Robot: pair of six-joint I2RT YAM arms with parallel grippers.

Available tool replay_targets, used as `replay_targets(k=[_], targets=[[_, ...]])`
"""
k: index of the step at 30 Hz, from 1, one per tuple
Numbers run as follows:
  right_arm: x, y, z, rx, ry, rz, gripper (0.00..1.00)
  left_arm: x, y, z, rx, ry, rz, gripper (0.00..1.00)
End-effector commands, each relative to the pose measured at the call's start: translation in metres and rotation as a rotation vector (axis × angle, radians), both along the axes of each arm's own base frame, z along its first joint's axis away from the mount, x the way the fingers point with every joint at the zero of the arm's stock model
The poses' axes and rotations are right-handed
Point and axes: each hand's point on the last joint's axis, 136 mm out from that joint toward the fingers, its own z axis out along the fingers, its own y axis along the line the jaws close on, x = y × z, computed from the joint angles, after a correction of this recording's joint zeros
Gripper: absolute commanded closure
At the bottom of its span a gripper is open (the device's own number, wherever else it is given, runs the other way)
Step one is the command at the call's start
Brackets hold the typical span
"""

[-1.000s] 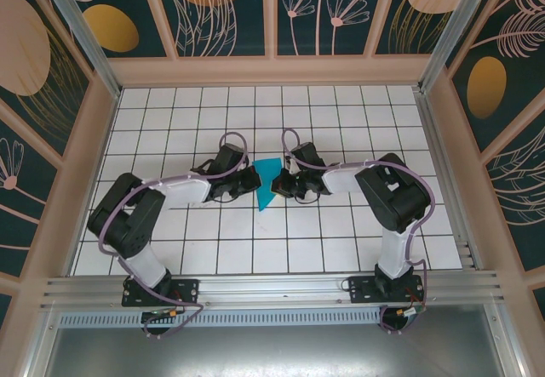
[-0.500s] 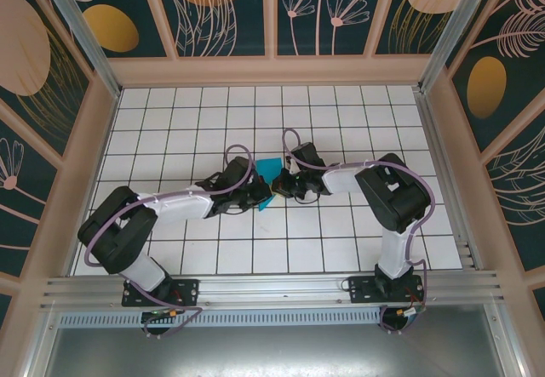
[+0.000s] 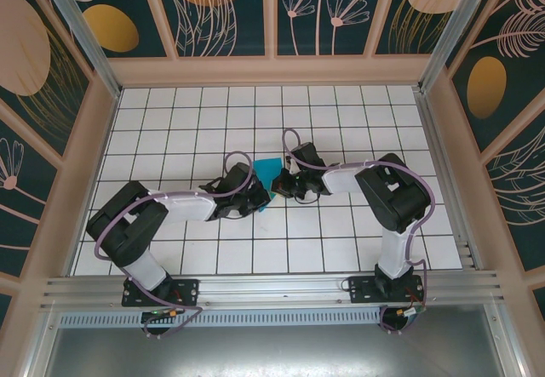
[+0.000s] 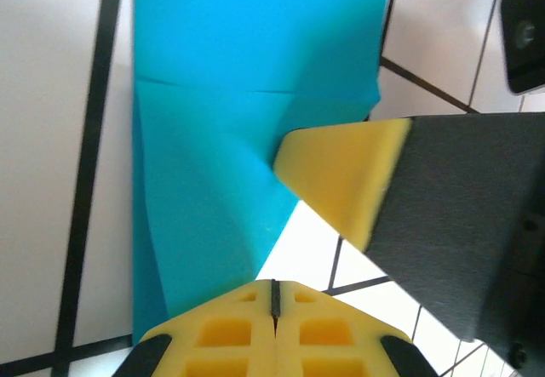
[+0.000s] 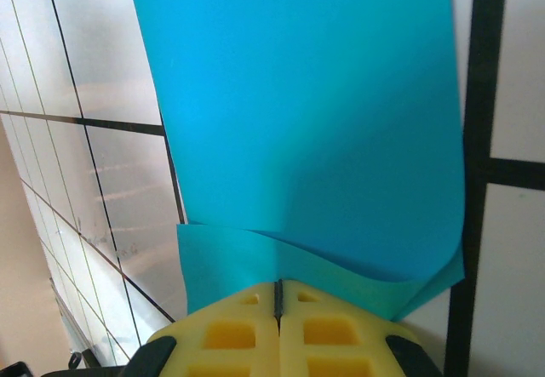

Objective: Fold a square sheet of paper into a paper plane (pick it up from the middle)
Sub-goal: Third fold the triangle at the center of the table.

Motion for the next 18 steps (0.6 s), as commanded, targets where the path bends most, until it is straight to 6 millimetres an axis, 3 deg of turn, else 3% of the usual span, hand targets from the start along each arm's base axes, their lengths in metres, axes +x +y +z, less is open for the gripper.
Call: replay_targets(k=[1,18], targets=[[-0.018,-0.028,-0.041,-0.152,0.095,-0.041,1.0,-0.005,0.003,-0.012,0.006,0.017,0.021,0.99],[-0.019,-0.03,-0.044,-0.17,0.101,-0.044,1.0,-0.019,0.012,-0.025,0.02,0.052,0.029,0.99]])
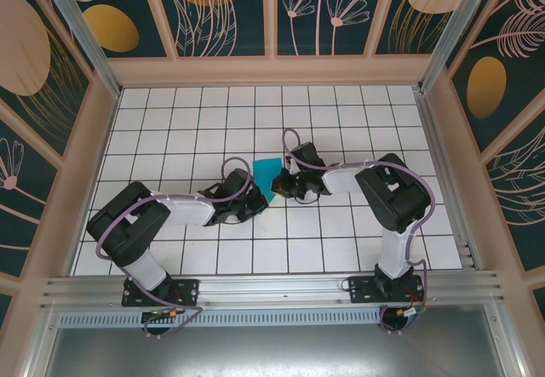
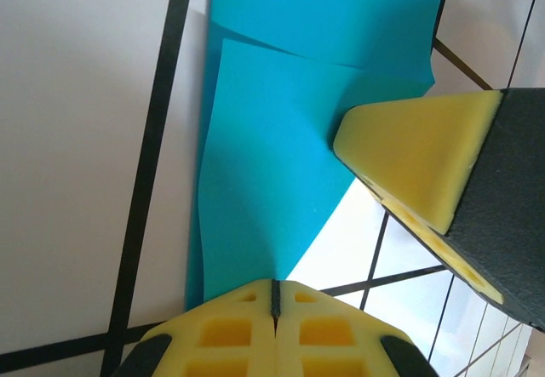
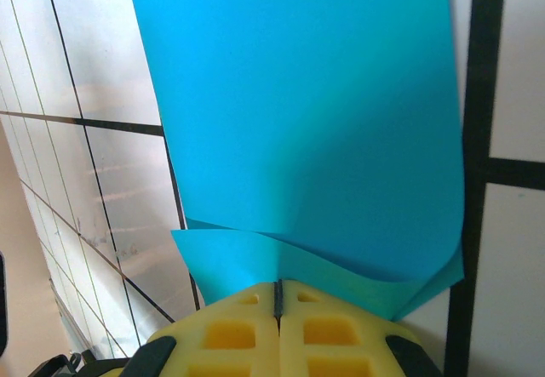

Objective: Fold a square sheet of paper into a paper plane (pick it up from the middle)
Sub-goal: Third fold the triangle at the center of the table.

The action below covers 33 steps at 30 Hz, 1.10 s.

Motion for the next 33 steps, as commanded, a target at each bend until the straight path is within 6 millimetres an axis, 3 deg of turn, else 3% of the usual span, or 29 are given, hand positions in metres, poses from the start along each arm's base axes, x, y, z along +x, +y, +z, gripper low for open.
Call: replay_targets(k=[1,17,20,27,33], targets=[[-0.018,-0.03,-0.043,-0.166,0.099,-0.042,1.0,-0.01,0.008,-0.014,0.033,0.033,0.008,0.99],[-0.023,-0.035,-0.048,-0.186,0.115,-0.045,1.0,-0.056,0.04,-0.035,0.115,0.134,-0.021,1.0],[-0.027,-0.037,-0.05,-0.192,0.125,-0.051,1.0,-0.051,0.038,-0.021,0.09,0.089,-0.021,1.0],[-0.034,-0.04,-0.045,-0.168,0.157,-0.113,1.0,-0.015,0.004,0.044,-0.052,-0.114,-0.046,1.0],[-0.031,-0.04,-0.036,-0.146,0.149,-0.16,1.0,-0.004,-0.007,0.037,-0.043,-0.115,-0.049,1.0]])
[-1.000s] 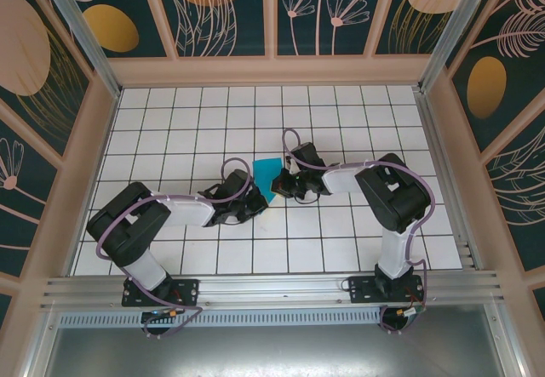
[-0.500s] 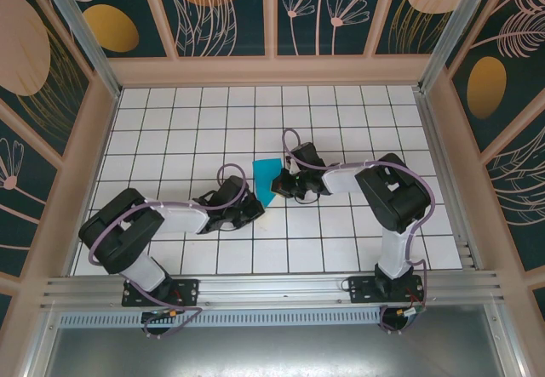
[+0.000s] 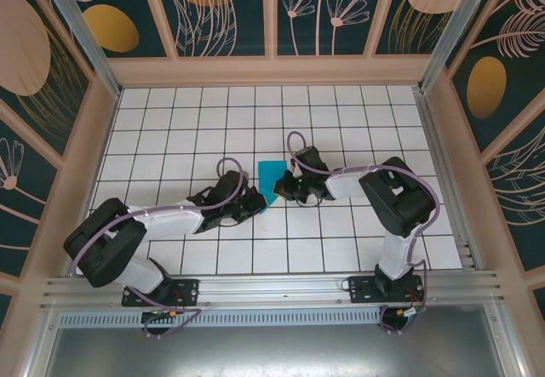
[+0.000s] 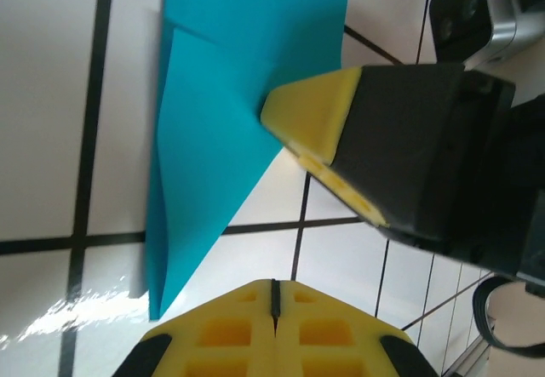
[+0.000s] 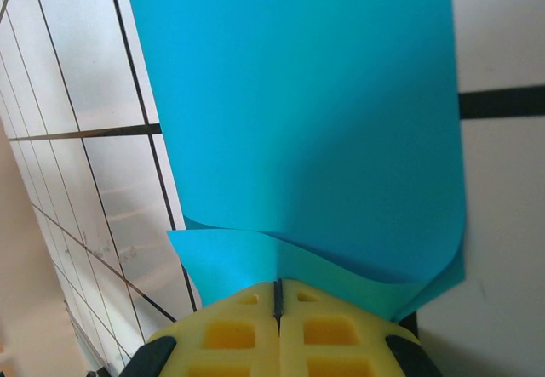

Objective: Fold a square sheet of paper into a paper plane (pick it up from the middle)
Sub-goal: Third fold the triangle at the center of the table.

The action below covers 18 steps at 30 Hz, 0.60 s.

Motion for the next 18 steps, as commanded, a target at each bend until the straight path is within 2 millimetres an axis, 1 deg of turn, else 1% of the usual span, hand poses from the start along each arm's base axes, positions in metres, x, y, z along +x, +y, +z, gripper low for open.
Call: replay_targets(k=[1,5,7,10,12,15,18], targets=[[-0.024,-0.031,-0.036,-0.148,0.126,-0.067,1.0,0.01,-0.007,-0.002,0.024,-0.031,-0.002,1.0],[-0.025,-0.03,-0.036,-0.147,0.128,-0.061,1.0,0.015,-0.004,-0.017,0.081,-0.012,0.008,1.0],[-0.025,-0.029,-0.036,-0.143,0.129,-0.058,1.0,0.013,-0.005,-0.024,0.085,0.008,0.002,1.0],[-0.023,-0.027,-0.032,-0.13,0.118,-0.054,1.0,0.007,0.0,-0.039,0.117,0.05,0.001,1.0],[-0.02,-0.025,-0.027,-0.116,0.103,-0.049,1.0,0.003,0.002,-0.044,0.124,0.068,-0.002,1.0],[-0.011,-0.016,-0.011,-0.079,0.048,-0.015,1.0,-0.006,0.007,-0.053,0.133,0.102,-0.01,1.0],[0.001,-0.006,0.013,-0.049,-0.045,0.049,1.0,-0.016,0.016,-0.068,0.171,0.143,-0.013,1.0]])
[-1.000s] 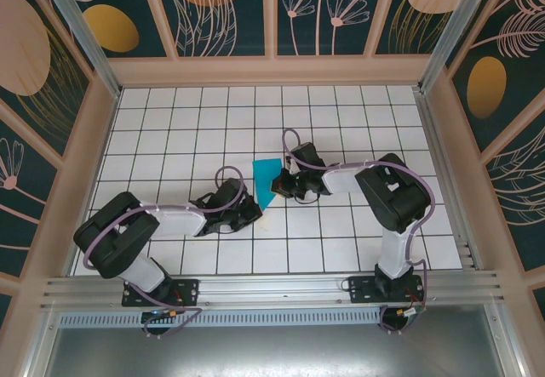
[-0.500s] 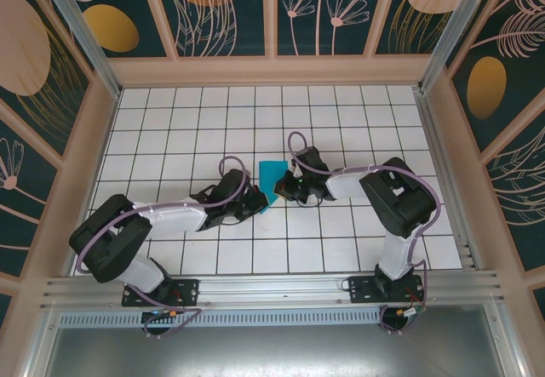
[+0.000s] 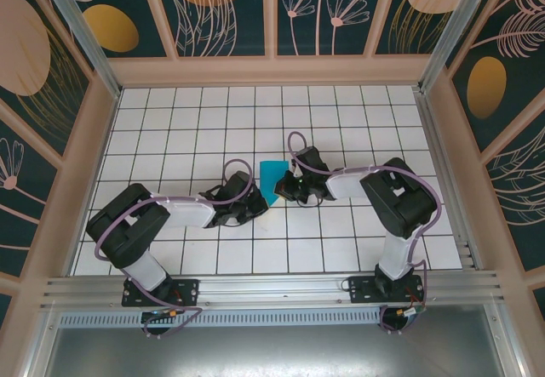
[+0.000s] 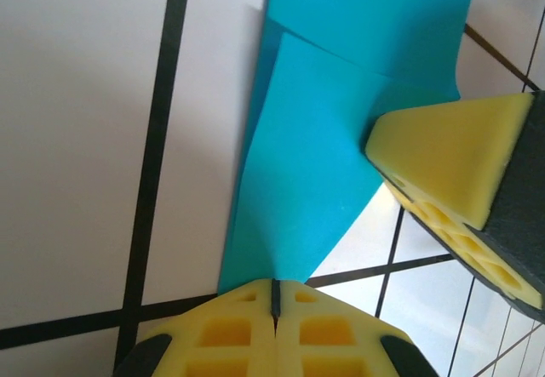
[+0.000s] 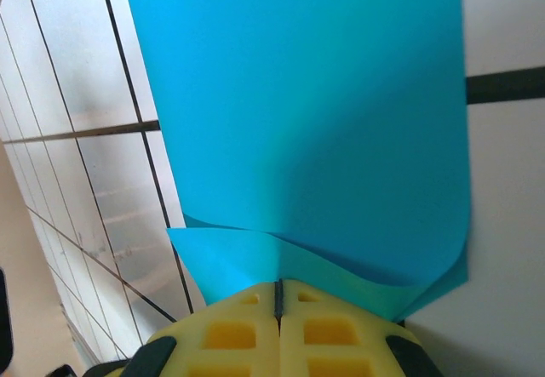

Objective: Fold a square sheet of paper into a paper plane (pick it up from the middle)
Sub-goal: Third fold the triangle at the center of the table.

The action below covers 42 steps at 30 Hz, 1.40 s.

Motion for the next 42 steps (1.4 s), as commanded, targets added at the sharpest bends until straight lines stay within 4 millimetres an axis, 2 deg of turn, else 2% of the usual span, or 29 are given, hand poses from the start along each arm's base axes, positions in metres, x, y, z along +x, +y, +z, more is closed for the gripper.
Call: replay_targets(k=[1,3,7,11,15,34,38,42], targets=[[0.005,-0.002,0.018,-0.031,-0.072,0.056,1.0,-0.023,0.017,-0.03,0.079,0.089,-0.017,1.0],[0.005,0.0,0.028,-0.018,-0.118,0.082,1.0,-0.027,0.022,-0.035,0.088,0.099,-0.012,1.0],[-0.009,0.007,0.032,0.008,-0.144,0.142,1.0,-0.028,0.023,-0.036,0.096,0.098,-0.014,1.0],[-0.022,0.014,0.021,-0.023,-0.116,0.164,1.0,-0.027,0.022,-0.035,0.094,0.096,-0.016,1.0],[-0.026,0.014,0.01,-0.05,-0.082,0.149,1.0,-0.027,0.022,-0.035,0.096,0.094,-0.017,1.0],[-0.04,0.021,-0.008,-0.045,-0.012,0.217,1.0,-0.027,0.024,-0.036,0.103,0.097,-0.012,1.0],[-0.034,0.011,-0.016,-0.104,-0.018,0.218,1.0,-0.03,0.028,-0.037,0.119,0.111,-0.009,1.0],[-0.013,-0.015,-0.028,-0.151,-0.023,0.17,1.0,-0.041,0.036,-0.046,0.155,0.157,-0.012,1.0]])
